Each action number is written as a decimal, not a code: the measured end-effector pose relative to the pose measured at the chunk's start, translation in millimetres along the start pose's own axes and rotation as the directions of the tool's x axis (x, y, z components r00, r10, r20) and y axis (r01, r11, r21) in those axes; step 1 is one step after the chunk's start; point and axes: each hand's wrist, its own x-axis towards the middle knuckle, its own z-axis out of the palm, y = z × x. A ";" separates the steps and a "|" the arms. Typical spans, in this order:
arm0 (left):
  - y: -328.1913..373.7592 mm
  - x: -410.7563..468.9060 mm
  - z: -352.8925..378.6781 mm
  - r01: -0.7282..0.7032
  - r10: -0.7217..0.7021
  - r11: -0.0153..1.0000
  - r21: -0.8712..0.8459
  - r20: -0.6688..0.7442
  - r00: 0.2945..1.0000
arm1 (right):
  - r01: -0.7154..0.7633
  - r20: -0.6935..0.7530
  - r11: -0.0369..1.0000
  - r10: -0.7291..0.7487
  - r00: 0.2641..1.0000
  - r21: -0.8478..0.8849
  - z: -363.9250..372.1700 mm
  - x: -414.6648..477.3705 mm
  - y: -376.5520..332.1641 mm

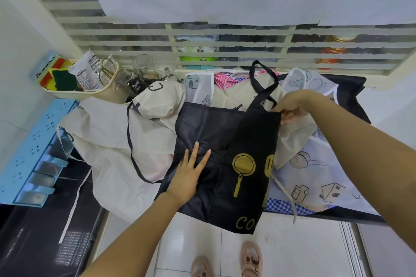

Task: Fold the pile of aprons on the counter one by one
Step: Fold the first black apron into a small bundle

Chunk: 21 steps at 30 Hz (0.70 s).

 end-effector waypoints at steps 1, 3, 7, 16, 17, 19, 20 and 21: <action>-0.7 -1.1 1.0 -0.017 0.017 1.000 0.001 -0.012 1.000 | 0.004 0.008 1.000 -0.004 1.000 -0.030 -0.3 -0.7 -1.1; -2.2 -3.5 2.9 -0.042 0.042 0.999 0.013 -0.016 0.999 | 0.007 0.014 0.994 -0.006 1.000 -0.112 -4.8 -2.0 -4.4; -5.9 -3.4 6.0 -0.085 0.086 0.995 0.044 -0.015 0.996 | 0.070 0.191 0.954 -0.013 0.981 -0.293 -19.3 -10.1 -10.0; -12.1 -2.2 11.5 -0.140 0.140 0.987 0.083 0.011 0.990 | 0.199 0.504 0.965 -0.087 0.860 -0.172 -15.9 -35.7 -0.4; -12.5 -2.1 11.6 -0.139 0.139 0.987 0.085 0.010 0.990 | 0.202 0.493 0.962 -0.089 0.866 -0.181 -13.5 -35.7 0.8; -13.0 -2.2 11.9 -0.137 0.136 0.986 0.090 0.022 0.991 | 0.197 0.348 0.931 -0.083 0.934 -0.308 -10.3 -28.4 5.2; -13.2 -2.2 12.1 -0.136 0.134 0.987 0.091 0.028 0.991 | 0.205 0.220 0.878 -0.118 0.968 -0.432 -9.8 -21.1 6.6; -12.9 -2.1 11.5 -0.136 0.134 0.987 0.090 0.028 0.991 | 0.182 0.076 0.812 -0.168 0.983 -0.555 -10.1 -15.5 8.4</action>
